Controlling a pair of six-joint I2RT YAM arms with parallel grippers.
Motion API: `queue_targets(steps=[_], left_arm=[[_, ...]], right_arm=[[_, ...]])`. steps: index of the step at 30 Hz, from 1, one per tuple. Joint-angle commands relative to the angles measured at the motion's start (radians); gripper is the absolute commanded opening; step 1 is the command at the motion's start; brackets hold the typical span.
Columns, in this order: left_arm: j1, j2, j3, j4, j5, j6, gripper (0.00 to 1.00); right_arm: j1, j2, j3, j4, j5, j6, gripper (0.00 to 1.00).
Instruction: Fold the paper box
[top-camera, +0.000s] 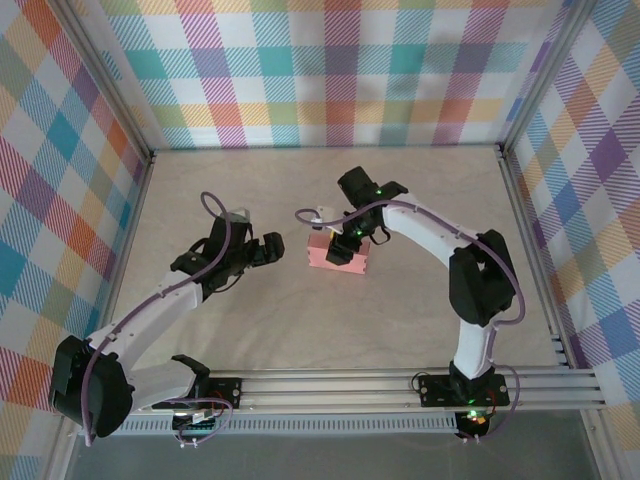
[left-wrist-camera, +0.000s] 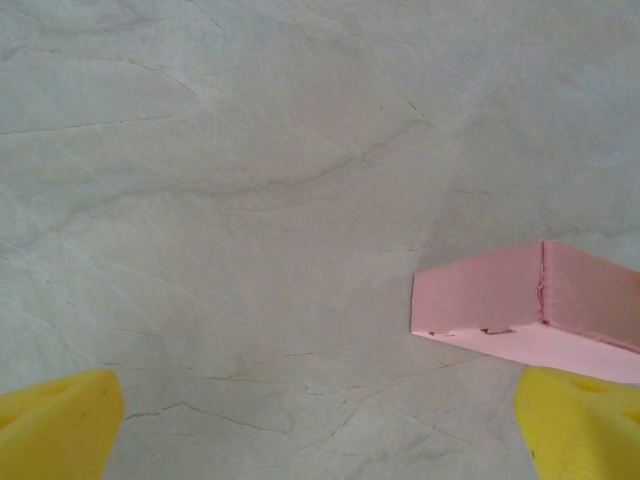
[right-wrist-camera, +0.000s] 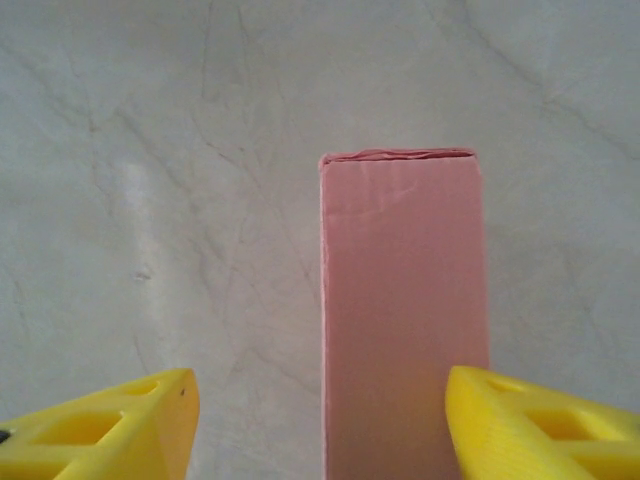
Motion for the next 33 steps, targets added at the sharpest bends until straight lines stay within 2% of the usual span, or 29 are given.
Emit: queue_targets(steps=[1,6,11,17,20,25,29,33], left_arm=[[0.014,-0.021,-0.012,-0.005,-0.014,0.026,1.0],[0.015,-0.015,-0.017,0.002,-0.011,0.028,1.0],[0.015,-0.004,-0.011,0.004,-0.008,0.033,1.0],[0.014,0.012,-0.009,0.017,0.004,0.037,1.0],[0.014,0.016,-0.008,0.018,0.007,0.04,1.0],[0.015,0.017,-0.011,0.018,0.004,0.043,1.0],[0.014,0.022,-0.011,0.018,0.005,0.044,1.0],[0.014,0.029,-0.007,0.013,0.009,0.045,1.0]], right_arm=[[0.001,0.034,0.023,-0.087,0.04,-0.054,0.62],[0.0,0.024,0.011,-0.041,0.075,-0.051,0.66],[-0.003,-0.056,-0.033,0.028,-0.002,-0.048,0.71],[-0.025,-0.088,-0.079,0.116,0.036,-0.048,0.88],[-0.026,-0.054,-0.065,0.073,0.043,-0.068,0.91],[-0.026,-0.018,-0.056,0.036,-0.011,-0.068,0.85],[-0.027,0.008,-0.046,0.039,0.021,-0.067,0.78],[-0.029,0.027,-0.028,0.016,0.037,-0.072,0.65]])
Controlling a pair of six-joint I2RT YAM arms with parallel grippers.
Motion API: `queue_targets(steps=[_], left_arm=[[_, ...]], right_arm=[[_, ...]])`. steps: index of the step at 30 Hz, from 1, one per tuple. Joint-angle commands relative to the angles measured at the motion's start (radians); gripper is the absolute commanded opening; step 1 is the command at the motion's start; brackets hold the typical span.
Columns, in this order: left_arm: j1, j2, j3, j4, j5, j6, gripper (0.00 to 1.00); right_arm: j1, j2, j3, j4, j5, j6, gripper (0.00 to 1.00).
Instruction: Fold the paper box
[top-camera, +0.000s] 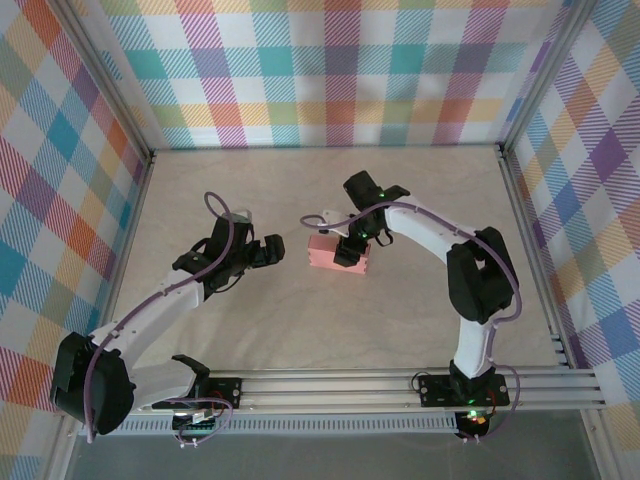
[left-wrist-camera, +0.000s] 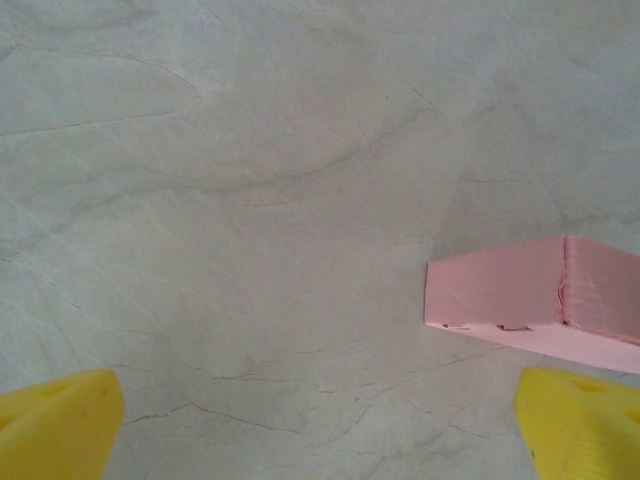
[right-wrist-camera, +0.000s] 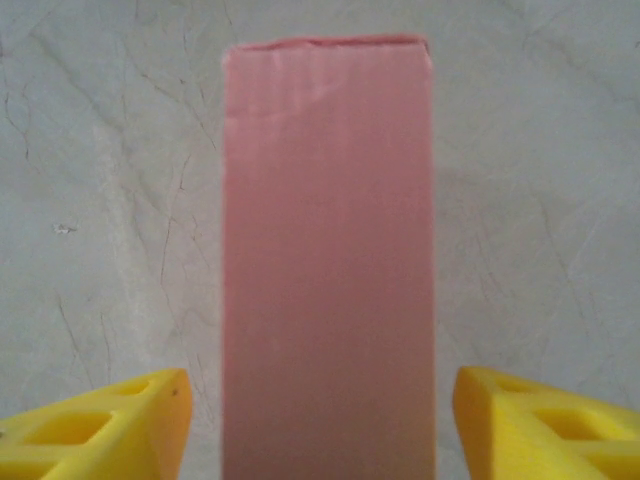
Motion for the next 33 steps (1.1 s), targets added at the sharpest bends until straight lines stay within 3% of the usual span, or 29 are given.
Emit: queue_targets(steps=[1,6,14,17,21,25,29,33], left_arm=[[0.014,0.01,-0.001,0.011,0.008,0.016,1.0],[0.014,0.018,-0.002,0.014,0.014,0.014,1.0],[0.014,0.038,0.018,0.005,0.016,0.005,1.0],[0.014,0.045,0.02,0.008,0.02,0.003,1.0],[0.014,0.042,0.019,0.013,0.026,0.002,1.0],[0.014,0.043,0.02,0.014,0.025,0.0,1.0],[0.014,0.044,0.016,0.015,0.026,-0.003,1.0],[0.014,0.04,0.009,0.011,0.02,-0.003,1.0]], right_arm=[[-0.004,0.013,0.04,-0.041,-0.011,-0.015,0.61],[-0.004,-0.006,0.033,-0.035,-0.01,-0.015,0.51],[-0.003,-0.064,0.015,-0.008,0.041,-0.008,0.44],[-0.003,-0.093,-0.002,0.031,0.073,0.0,0.36],[-0.003,-0.123,-0.027,0.103,0.139,0.006,0.4],[-0.004,-0.117,-0.06,0.254,0.316,0.023,0.44],[-0.004,-0.101,-0.109,0.419,0.471,0.004,0.42],[-0.003,-0.076,-0.161,0.537,0.545,-0.021,0.43]])
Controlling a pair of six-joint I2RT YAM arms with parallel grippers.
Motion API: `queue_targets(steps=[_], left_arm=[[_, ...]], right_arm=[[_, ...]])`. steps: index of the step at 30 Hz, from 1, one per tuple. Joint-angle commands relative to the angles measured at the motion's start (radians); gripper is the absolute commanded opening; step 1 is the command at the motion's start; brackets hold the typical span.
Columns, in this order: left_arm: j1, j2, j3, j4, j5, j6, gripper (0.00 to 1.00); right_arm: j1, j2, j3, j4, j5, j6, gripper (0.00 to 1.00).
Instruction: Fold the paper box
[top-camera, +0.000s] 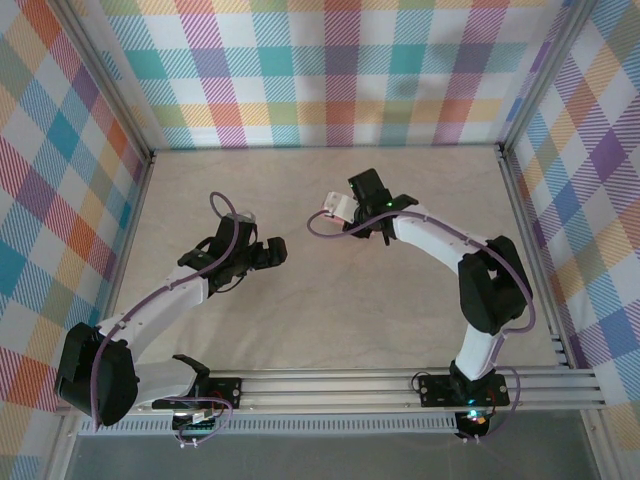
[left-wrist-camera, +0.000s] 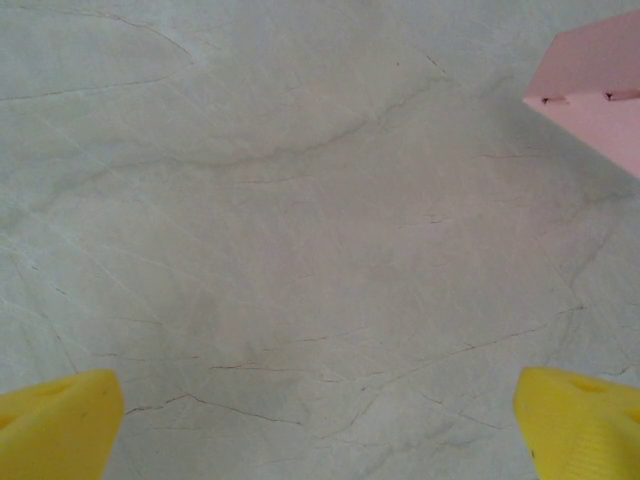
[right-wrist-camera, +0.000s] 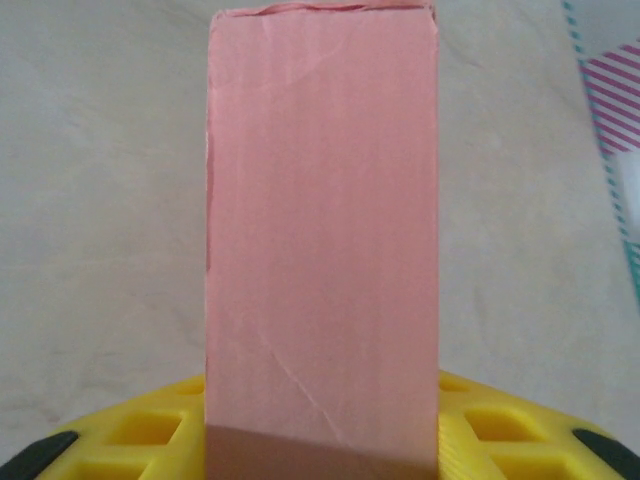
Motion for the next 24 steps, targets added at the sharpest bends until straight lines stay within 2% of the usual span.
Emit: queue_targets(steps=[1,4,6,8,13,16,21,24], left_arm=[[0.014,-0.007,0.007,0.01,-0.002,0.0,1.0],[0.014,-0.01,0.007,0.009,-0.008,-0.003,1.0],[0.014,-0.011,0.009,0.008,-0.011,-0.005,1.0],[0.014,-0.01,0.011,0.004,-0.002,0.002,1.0],[0.014,-0.01,0.016,0.001,0.012,0.018,1.0],[0.014,-0.016,0.013,0.003,0.0,0.029,1.0],[0.019,-0.037,-0.026,0.088,-0.054,0.096,1.0],[0.034,-0.055,-0.029,0.104,-0.093,0.152,1.0]], right_arm=[[-0.002,0.032,-0.032,0.177,0.121,-0.025,0.43],[0.0,0.058,-0.063,0.241,0.168,-0.033,0.48],[0.001,0.071,-0.074,0.252,0.177,-0.036,0.57],[0.0,0.077,-0.091,0.277,0.18,-0.038,0.61],[-0.009,0.096,-0.107,0.319,0.197,-0.05,0.96],[-0.016,0.068,-0.114,0.309,0.137,-0.015,1.0],[-0.042,-0.014,-0.121,0.163,-0.143,0.065,1.0],[-0.062,-0.079,-0.168,0.201,-0.23,0.143,1.0]])
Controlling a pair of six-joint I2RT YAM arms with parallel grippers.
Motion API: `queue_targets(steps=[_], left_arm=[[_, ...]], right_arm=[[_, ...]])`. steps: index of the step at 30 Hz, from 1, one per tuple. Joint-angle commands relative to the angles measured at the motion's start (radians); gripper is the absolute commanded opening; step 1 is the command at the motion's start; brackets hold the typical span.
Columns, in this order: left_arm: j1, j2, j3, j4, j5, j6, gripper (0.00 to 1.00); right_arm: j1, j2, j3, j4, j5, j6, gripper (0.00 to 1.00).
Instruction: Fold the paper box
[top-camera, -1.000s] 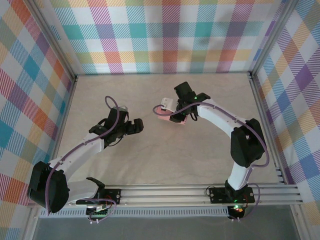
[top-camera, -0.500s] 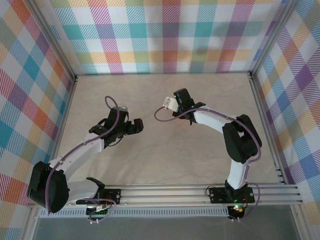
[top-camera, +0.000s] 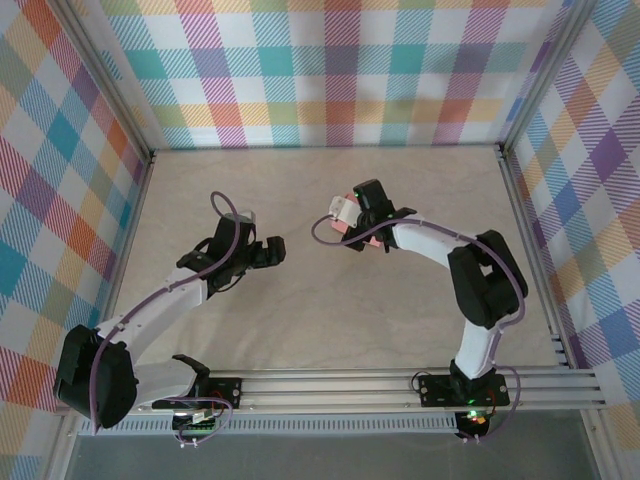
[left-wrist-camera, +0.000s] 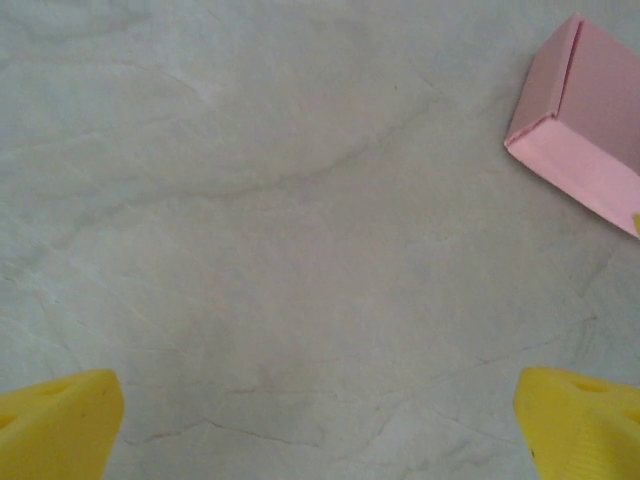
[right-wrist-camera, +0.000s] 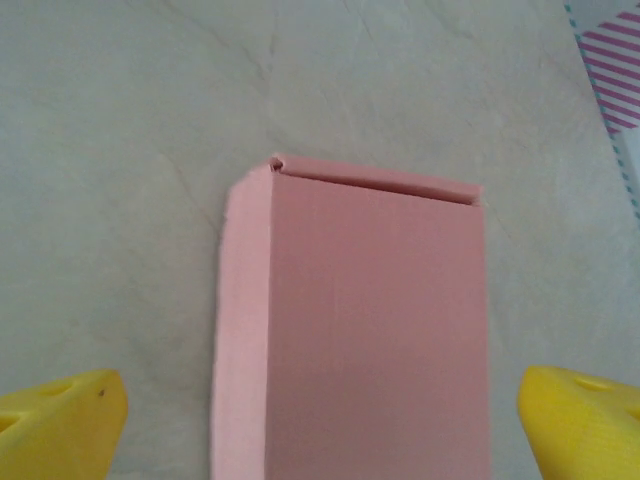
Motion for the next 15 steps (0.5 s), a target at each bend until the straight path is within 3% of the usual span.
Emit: queue_targets(steps=[1,5,9,12,15], left_arm=[[0.028,-0.048,-0.019,0.075,-0.082,0.098,1.0],[0.05,-0.095,-0.094,0.223,-0.213,0.225,1.0],[0.084,-0.142,-0.258,0.486,-0.305,0.39,1.0],[0.152,-0.13,-0.355,0.655,-0.316,0.435,1.0],[0.234,-0.08,-0.405,0.768,-0.243,0.43,1.0]], right_arm=[[-0.031,-0.118,-0.054,0.029,-0.181,0.14,1.0],[-0.118,-0.263,-0.171,0.183,-0.255,0.348,1.0],[-0.252,-0.424,-0.35,0.363,-0.25,0.563,1.0],[-0.354,-0.515,-0.487,0.455,-0.22,0.7,1.0],[-0.414,-0.566,-0.615,0.543,-0.173,0.75,1.0]])
